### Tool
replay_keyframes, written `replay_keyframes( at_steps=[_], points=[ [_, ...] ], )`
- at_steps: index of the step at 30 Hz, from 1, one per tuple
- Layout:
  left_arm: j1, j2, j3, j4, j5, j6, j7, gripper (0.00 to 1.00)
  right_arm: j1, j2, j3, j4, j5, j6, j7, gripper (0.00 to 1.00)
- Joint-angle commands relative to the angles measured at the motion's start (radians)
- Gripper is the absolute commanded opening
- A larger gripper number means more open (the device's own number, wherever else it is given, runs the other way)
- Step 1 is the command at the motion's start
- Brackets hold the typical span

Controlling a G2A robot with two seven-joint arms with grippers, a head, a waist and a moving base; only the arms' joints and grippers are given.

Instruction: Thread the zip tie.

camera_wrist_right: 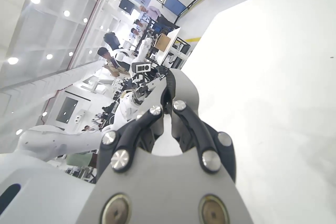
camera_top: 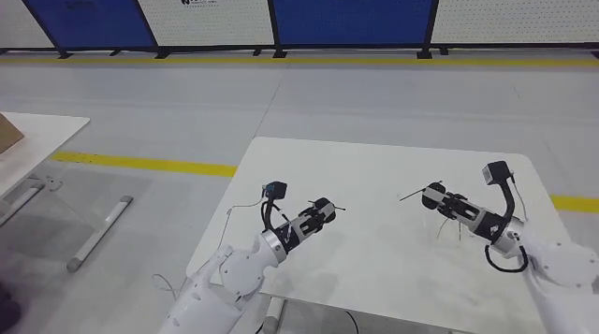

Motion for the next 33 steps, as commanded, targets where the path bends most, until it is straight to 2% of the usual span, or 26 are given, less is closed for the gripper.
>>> replay_keyframes(
  at_steps=[1,4,6,19,27,33],
  points=[
    [-0.010,-0.006,0.035,-0.001,0.013,0.012,0.042,0.00,-0.020,-0.006,-0.021,-0.026,-0.087,0.006,-0.145,0.00],
    [-0.030,-0.017,0.087,0.014,0.022,0.030,0.098,0.00,-0.052,-0.017,-0.057,-0.052,-0.138,0.015,-0.264,0.00],
    [-0.040,-0.024,0.108,0.031,0.051,0.040,0.167,0.00,-0.064,-0.021,-0.069,-0.059,-0.149,0.024,-0.298,0.00],
    [-0.040,-0.024,0.108,0.031,0.051,0.040,0.167,0.00,-0.078,-0.024,-0.075,-0.069,-0.141,0.034,-0.317,0.00],
    [-0.060,-0.038,0.160,0.052,0.103,0.058,0.274,0.00,-0.123,-0.036,-0.108,-0.115,-0.150,0.023,-0.383,0.00],
    [-0.066,-0.041,0.170,0.059,0.113,0.062,0.282,0.00,-0.127,-0.038,-0.115,-0.123,-0.167,0.031,-0.394,0.00]
  ],
)
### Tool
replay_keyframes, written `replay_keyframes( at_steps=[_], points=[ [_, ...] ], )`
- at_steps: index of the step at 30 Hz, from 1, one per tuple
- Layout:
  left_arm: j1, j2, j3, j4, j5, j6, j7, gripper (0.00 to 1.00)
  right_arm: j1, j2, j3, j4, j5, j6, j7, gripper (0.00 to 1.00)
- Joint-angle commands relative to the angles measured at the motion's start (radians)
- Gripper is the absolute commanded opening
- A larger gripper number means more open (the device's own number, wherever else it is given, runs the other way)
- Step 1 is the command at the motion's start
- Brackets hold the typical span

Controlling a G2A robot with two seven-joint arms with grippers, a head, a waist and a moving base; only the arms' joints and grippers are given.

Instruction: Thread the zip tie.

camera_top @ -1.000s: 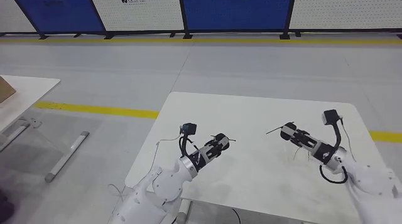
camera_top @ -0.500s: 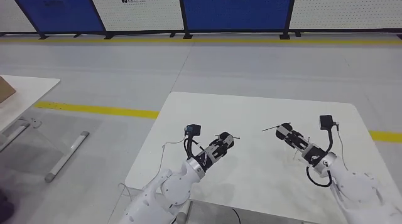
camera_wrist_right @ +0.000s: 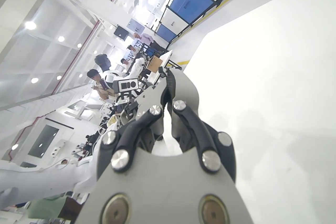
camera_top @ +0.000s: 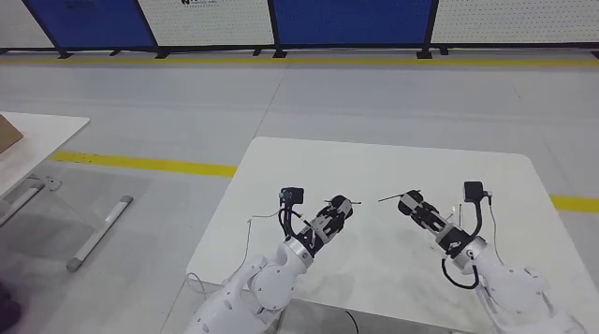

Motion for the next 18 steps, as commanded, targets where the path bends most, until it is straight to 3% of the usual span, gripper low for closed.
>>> replay_keyframes(
  at_steps=[1,6,13,18],
  points=[
    [0.000,0.000,0.000,0.000,-0.001,0.000,0.000,0.00,0.000,0.000,0.000,0.000,0.001,0.000,0.000,0.00],
    [0.000,0.000,0.000,0.000,0.001,0.001,0.001,0.00,0.000,0.000,0.000,0.000,0.001,0.000,0.000,0.00],
    [-0.011,-0.012,0.033,0.022,0.054,0.032,0.091,0.00,-0.003,-0.013,-0.049,-0.014,-0.068,0.036,-0.049,0.00],
    [-0.013,-0.013,0.038,0.027,0.059,0.034,0.096,0.00,-0.001,-0.016,-0.054,-0.014,-0.083,0.041,-0.059,0.00]
  ],
)
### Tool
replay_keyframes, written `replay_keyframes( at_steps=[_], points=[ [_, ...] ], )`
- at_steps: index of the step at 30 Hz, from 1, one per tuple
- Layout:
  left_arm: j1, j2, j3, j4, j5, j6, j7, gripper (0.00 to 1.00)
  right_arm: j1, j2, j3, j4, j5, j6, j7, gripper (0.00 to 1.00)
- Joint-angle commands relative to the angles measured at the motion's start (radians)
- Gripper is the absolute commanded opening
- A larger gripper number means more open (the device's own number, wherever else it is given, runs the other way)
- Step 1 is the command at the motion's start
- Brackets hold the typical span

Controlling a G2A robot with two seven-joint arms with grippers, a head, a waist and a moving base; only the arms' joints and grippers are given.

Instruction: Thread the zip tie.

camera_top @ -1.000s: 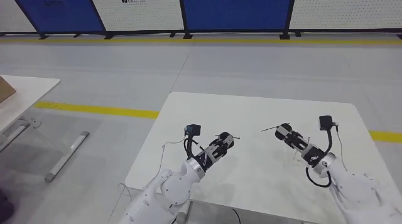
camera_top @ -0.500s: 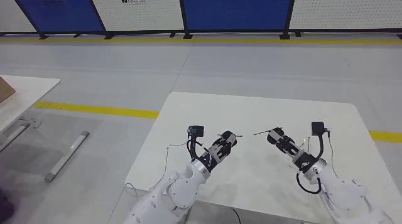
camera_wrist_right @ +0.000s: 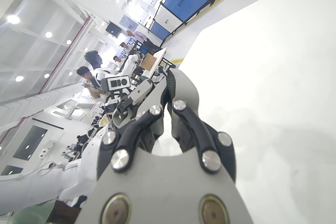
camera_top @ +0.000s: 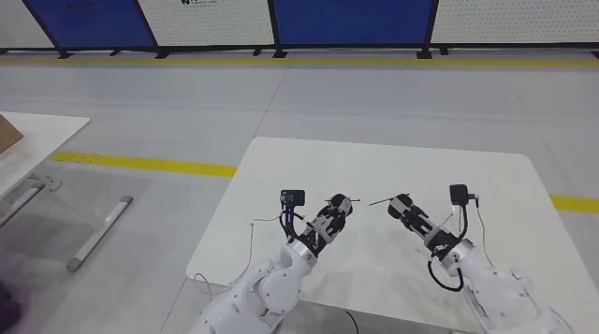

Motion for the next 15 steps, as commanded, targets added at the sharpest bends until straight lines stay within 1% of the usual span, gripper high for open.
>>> replay_keyframes(
  at_steps=[1,7,11,15],
  points=[
    [0.000,0.000,0.000,0.000,-0.001,0.000,-0.001,0.00,0.000,0.000,0.000,0.000,0.001,0.000,0.000,0.00],
    [0.000,-0.001,0.002,-0.002,0.005,0.001,0.003,0.00,-0.004,-0.001,-0.002,-0.006,-0.004,0.001,-0.006,0.00],
    [0.005,-0.002,0.007,-0.007,0.019,-0.007,0.009,0.00,-0.010,-0.006,-0.006,-0.016,-0.011,-0.011,-0.031,0.00],
    [0.009,-0.003,0.006,-0.008,0.016,-0.011,0.005,0.00,-0.001,-0.012,-0.012,-0.016,-0.040,0.000,-0.055,0.00]
  ],
)
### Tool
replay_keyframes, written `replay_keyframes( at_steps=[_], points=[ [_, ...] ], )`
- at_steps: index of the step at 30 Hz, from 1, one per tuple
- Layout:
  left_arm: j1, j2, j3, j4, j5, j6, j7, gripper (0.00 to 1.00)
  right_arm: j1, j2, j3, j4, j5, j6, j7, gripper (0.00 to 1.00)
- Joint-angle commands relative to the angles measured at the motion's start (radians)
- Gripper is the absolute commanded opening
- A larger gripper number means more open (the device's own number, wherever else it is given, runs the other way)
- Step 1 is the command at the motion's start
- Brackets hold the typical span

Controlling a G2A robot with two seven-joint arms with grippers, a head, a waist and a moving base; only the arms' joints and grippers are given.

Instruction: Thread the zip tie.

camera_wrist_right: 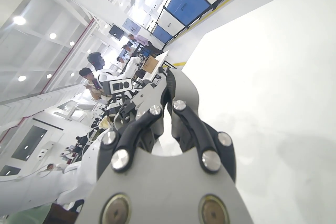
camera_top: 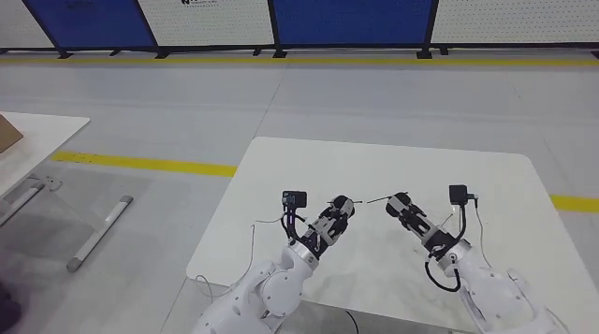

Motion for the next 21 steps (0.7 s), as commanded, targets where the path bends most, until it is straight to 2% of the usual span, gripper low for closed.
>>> replay_keyframes(
  at_steps=[1,21],
  points=[
    [0.001,0.000,-0.001,0.000,-0.003,0.000,-0.001,0.00,0.002,-0.001,-0.002,-0.001,-0.013,0.007,-0.011,0.00],
    [0.001,-0.003,-0.006,0.003,0.002,-0.001,-0.001,0.00,0.001,-0.011,-0.006,-0.014,-0.039,0.034,-0.006,0.00]
  ],
)
